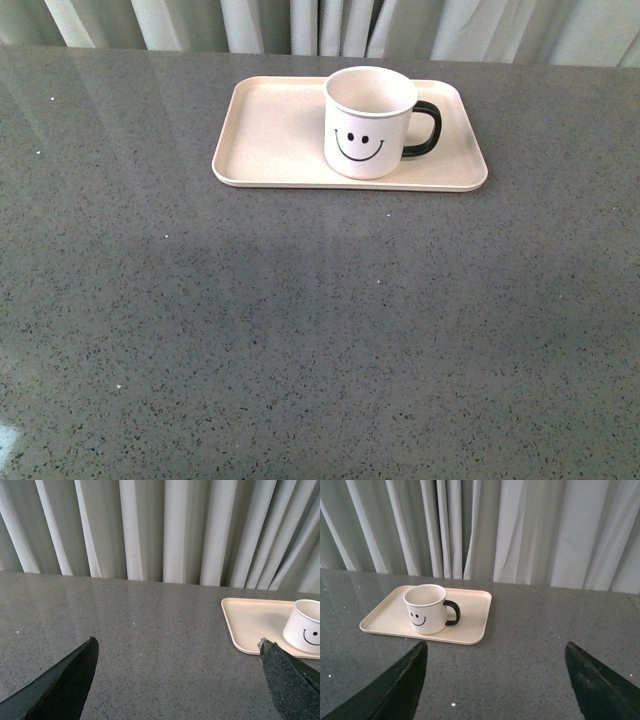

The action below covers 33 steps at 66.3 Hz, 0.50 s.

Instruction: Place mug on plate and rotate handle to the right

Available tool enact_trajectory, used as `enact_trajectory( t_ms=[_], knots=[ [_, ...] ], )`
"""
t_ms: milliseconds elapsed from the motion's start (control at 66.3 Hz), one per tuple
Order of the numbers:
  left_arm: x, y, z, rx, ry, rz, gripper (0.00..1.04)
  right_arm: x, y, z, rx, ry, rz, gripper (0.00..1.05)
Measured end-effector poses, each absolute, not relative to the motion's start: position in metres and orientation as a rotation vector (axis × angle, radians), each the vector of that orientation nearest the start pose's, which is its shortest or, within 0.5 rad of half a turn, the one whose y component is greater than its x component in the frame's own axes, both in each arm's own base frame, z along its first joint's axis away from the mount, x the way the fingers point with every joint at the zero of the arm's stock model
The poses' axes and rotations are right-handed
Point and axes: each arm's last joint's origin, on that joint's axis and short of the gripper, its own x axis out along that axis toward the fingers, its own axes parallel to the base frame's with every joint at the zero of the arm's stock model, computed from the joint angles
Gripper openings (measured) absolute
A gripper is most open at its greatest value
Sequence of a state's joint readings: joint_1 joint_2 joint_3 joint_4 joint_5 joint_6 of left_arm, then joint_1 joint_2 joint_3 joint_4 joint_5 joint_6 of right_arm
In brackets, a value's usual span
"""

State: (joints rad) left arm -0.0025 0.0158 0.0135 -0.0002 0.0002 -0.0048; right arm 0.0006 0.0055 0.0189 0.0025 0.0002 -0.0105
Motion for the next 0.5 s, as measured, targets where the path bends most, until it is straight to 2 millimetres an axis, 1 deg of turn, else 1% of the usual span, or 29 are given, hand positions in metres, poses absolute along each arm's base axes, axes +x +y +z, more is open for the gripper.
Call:
enact_trajectory(
  t_ms=[30,106,498],
  knots=[
    [0.0979,-0.0002,0.1669,-0.005,0.002,-0.003,0.96,0.0969,0.0,0.1698,-0.01,-0.016,0.0,0.97],
    [0.0979,-0.0002,0.1669,-0.005,0.002,-0.003,0.96,0.0969,0.0,0.1698,-0.01,-0.016,0.0,0.95],
    [0.0979,-0.0002,0.1668,-0.005,0.003,-0.003,0.96,0.0969,0.0,0.1698,-0.01,-0.016,0.0,0.96]
  ],
)
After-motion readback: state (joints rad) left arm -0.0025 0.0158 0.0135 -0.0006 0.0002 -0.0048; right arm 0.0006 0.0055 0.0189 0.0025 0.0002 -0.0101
